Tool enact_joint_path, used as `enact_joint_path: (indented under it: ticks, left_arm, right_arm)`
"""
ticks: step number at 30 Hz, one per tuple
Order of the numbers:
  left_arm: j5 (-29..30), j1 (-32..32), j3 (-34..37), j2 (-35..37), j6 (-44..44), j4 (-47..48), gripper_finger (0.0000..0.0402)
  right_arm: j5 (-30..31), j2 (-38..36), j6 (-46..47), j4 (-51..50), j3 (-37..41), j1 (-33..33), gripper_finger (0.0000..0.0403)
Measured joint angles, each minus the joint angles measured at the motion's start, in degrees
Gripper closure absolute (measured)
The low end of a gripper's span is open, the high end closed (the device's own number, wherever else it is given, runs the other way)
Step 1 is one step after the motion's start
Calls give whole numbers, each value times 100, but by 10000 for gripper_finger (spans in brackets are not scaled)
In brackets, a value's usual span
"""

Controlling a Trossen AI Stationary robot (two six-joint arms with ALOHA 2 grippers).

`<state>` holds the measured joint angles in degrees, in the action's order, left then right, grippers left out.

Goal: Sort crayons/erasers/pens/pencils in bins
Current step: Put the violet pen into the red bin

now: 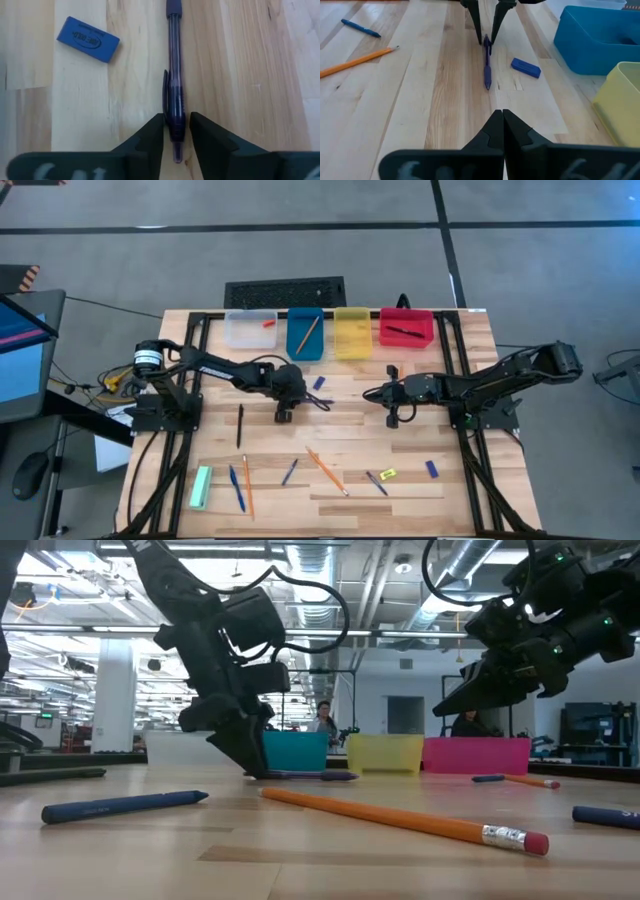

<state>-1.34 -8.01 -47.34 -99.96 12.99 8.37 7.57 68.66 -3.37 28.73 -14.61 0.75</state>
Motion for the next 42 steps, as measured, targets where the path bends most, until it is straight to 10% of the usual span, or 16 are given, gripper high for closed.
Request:
enact_joint_path:
  ticks: [10,42]
  left_arm:
    - [-147,-9,6,-4,-271,99,376]
    - [-286,-46,30,328,-423,353,381]
  right_arm:
    - [-2,0,33,-2,0,-2,393]
    - [-2,0,50,-63,0,-2,393]
